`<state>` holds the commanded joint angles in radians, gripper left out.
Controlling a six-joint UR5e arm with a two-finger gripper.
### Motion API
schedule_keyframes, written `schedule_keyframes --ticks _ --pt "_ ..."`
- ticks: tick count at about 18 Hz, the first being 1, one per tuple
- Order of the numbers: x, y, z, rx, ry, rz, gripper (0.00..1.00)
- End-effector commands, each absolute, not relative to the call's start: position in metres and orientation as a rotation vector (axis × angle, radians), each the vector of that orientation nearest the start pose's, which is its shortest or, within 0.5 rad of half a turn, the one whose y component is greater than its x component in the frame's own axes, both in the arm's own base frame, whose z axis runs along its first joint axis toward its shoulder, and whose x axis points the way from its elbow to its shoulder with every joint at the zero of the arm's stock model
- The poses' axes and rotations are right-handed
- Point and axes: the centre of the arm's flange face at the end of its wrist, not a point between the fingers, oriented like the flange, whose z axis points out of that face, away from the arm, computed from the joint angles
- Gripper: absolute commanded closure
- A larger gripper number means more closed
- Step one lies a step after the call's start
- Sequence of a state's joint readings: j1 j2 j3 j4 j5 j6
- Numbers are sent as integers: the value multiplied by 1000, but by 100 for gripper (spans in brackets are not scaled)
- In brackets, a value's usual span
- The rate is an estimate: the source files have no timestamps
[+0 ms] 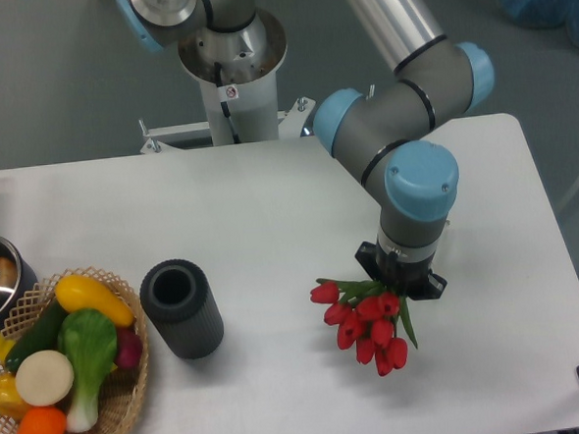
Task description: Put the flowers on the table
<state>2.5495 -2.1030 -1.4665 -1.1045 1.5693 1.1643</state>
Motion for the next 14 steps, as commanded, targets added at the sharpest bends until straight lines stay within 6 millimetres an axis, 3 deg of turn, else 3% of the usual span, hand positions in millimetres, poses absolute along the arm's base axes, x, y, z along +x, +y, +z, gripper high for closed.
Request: schedule_keyframes --ticks 3,7,9,11,12,13,14 --pt "-484 485 261 -3110 297 45 99" --pt "-483 481 261 -3108 347 48 86" --pt "-482 476 265 -3100 385 48 61" --pt "-478 467 271 -3096 377 60 50" --pt "-479 462 269 -3094 365 66 38" --pt "-475 459 264 -3094 365 66 4" --pt "-469 458 263 -3090 364 82 0"
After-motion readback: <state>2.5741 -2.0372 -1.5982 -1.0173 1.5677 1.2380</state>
